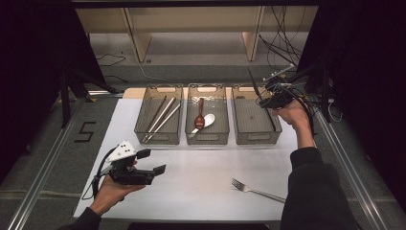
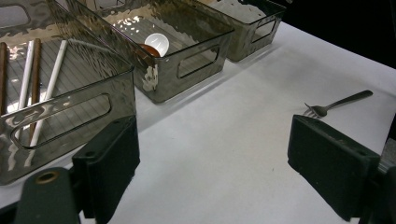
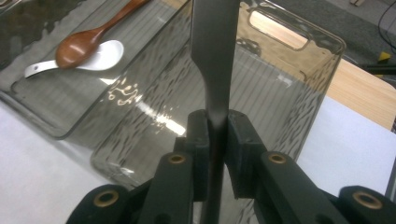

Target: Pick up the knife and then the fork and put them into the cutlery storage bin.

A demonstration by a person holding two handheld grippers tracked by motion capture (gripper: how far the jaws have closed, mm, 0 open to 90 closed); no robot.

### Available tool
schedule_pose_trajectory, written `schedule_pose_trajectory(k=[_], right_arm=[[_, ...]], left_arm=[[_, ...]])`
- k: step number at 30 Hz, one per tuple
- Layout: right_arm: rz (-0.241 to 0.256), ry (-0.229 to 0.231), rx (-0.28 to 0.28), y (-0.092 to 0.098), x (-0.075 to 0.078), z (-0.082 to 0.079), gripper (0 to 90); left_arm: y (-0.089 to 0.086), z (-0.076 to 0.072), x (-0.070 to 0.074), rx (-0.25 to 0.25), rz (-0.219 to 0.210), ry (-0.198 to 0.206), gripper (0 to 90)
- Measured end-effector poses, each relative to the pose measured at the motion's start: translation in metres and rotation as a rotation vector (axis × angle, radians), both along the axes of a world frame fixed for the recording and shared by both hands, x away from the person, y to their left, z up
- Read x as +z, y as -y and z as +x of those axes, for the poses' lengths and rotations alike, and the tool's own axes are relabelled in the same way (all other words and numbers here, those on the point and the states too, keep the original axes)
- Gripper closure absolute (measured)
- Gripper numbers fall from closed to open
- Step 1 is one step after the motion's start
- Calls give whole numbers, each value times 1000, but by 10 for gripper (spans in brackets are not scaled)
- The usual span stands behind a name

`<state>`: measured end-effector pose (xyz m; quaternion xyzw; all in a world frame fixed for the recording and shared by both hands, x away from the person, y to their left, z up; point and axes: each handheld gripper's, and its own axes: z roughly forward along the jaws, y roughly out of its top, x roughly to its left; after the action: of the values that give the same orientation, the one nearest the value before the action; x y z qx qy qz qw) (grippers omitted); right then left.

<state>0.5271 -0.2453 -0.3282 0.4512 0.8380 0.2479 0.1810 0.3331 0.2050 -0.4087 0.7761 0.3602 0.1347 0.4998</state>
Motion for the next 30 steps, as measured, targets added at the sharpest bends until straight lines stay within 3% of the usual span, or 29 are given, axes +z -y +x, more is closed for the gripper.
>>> schedule_pose_trajectory(k=[30], right_arm=[[-34, 29, -84, 6, -24, 12, 809]], left_arm=[[1, 0, -1, -6, -6, -15, 160]])
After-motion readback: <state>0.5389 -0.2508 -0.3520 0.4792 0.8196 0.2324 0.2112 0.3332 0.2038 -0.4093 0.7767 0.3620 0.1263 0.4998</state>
